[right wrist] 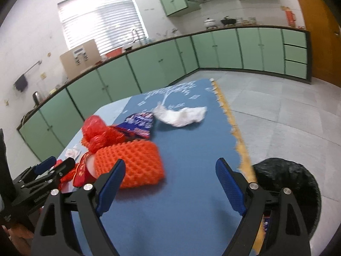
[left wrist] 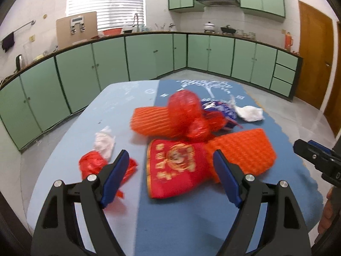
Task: Collect trash
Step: 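Bring both grippers back over the table toward the orange nets, then grasp the orange foam net with the right gripper while the left gripper grasps the red gift bag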
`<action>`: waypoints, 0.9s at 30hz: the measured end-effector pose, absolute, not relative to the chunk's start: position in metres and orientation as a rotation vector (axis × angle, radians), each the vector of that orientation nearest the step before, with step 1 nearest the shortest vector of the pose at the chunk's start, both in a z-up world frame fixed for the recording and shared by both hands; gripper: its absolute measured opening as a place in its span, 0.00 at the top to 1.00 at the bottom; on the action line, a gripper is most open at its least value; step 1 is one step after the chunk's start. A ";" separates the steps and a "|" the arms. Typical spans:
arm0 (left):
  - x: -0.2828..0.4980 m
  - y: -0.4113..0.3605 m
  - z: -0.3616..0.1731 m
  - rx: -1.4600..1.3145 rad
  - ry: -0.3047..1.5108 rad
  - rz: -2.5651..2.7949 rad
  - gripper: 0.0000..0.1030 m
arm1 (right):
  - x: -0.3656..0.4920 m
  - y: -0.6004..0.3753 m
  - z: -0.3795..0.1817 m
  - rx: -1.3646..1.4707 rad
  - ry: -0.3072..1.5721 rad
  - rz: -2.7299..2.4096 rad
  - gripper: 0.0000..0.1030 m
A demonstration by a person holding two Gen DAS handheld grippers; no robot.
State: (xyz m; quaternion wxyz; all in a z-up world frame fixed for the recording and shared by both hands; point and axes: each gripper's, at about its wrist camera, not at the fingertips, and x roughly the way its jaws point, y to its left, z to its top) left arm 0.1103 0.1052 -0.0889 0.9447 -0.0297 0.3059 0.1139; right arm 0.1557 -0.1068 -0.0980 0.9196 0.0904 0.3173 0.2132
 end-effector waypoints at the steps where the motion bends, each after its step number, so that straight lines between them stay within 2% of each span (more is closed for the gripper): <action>1: 0.109 0.109 -0.091 -0.063 0.626 0.236 0.24 | 0.160 -0.102 -0.100 0.177 0.660 0.444 0.18; 8: 0.108 0.122 -0.100 -0.062 0.641 0.252 0.24 | 0.177 -0.074 -0.116 0.122 0.710 0.482 0.21; 12: 0.108 0.126 -0.107 -0.072 0.652 0.255 0.24 | 0.184 -0.064 -0.122 0.103 0.742 0.494 0.28; 14: 0.109 0.127 -0.110 -0.076 0.655 0.253 0.24 | 0.187 -0.061 -0.127 0.097 0.765 0.507 0.33; 17: 0.111 0.128 -0.113 -0.078 0.663 0.244 0.24 | 0.190 -0.057 -0.131 0.105 0.789 0.536 0.46; 22: 0.112 0.129 -0.118 -0.100 0.676 0.232 0.24 | 0.187 -0.053 -0.129 0.091 0.776 0.573 0.76; 27: 0.114 0.131 -0.123 -0.137 0.692 0.212 0.24 | 0.178 -0.052 -0.121 0.042 0.740 0.561 0.80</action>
